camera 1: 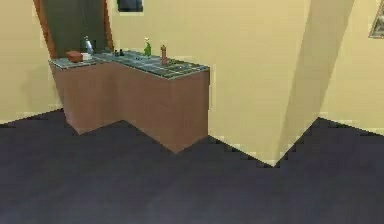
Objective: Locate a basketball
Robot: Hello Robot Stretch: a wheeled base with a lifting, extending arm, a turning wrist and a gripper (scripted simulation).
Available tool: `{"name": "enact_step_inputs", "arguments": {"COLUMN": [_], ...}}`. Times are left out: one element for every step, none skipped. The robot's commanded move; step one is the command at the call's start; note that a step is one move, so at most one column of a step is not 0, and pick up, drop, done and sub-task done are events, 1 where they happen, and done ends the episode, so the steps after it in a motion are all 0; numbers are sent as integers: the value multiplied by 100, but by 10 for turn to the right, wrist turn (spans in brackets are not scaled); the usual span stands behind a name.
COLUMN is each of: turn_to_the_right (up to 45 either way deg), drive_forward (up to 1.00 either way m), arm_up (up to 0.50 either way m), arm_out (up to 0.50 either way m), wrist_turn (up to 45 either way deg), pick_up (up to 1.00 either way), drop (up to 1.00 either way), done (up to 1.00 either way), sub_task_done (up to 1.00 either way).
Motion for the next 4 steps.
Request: {"name": "enact_step_inputs", "arguments": {"turn_to_the_right": [450, 450, 330, 0], "drive_forward": [0, 0, 0, 5], "arm_up": [0, 0, 0, 0], "arm_out": [0, 0, 0, 0], "wrist_turn": [0, 0, 0, 0], "pick_up": [0, 0, 0, 0], "drop": [0, 0, 0, 0], "done": [0, 0, 0, 0], "sub_task_done": [0, 0, 0, 0]}}
